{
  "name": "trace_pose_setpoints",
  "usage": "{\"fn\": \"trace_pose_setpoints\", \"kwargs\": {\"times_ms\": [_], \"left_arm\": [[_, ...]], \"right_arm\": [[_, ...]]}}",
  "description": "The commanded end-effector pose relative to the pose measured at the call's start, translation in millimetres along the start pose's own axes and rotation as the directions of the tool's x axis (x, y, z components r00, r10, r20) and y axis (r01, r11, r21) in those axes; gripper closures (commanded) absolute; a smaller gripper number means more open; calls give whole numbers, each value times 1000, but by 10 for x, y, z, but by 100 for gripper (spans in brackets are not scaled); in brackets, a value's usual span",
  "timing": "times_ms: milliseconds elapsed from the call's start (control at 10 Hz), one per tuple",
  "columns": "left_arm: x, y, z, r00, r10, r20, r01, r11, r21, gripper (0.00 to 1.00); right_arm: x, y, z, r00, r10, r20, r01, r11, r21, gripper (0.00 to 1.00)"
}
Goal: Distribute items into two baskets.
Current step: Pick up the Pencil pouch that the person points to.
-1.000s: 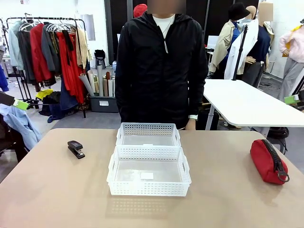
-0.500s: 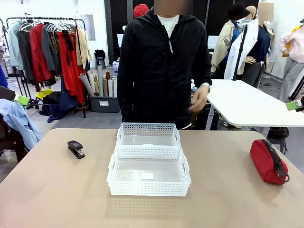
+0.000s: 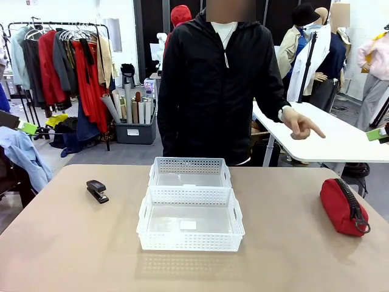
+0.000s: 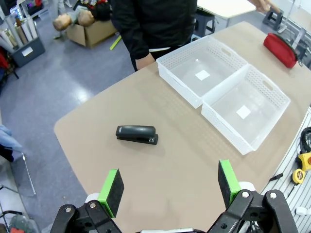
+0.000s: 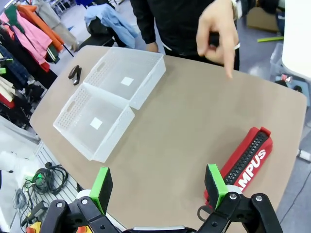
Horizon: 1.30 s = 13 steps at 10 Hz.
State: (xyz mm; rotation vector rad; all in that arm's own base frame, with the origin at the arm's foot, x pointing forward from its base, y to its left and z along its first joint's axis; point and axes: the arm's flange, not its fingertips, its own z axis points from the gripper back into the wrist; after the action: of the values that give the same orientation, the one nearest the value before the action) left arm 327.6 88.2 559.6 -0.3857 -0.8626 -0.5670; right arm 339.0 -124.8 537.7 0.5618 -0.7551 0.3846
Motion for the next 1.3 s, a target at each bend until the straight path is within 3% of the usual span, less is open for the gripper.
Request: {"fn": "trace_pose_setpoints", "kwargs": {"times_ms": [0,1200], "left_arm": [[3,0,-10,1000,-7,4,7,1000,-8,0],[3,0,-10,1000,-7,4,7,1000,-8,0]], "right_arm": [[-12,-4,-4,1000,23,16,-24,1000,15,0],[-12,-4,-4,1000,23,16,-24,1000,15,0]]}}
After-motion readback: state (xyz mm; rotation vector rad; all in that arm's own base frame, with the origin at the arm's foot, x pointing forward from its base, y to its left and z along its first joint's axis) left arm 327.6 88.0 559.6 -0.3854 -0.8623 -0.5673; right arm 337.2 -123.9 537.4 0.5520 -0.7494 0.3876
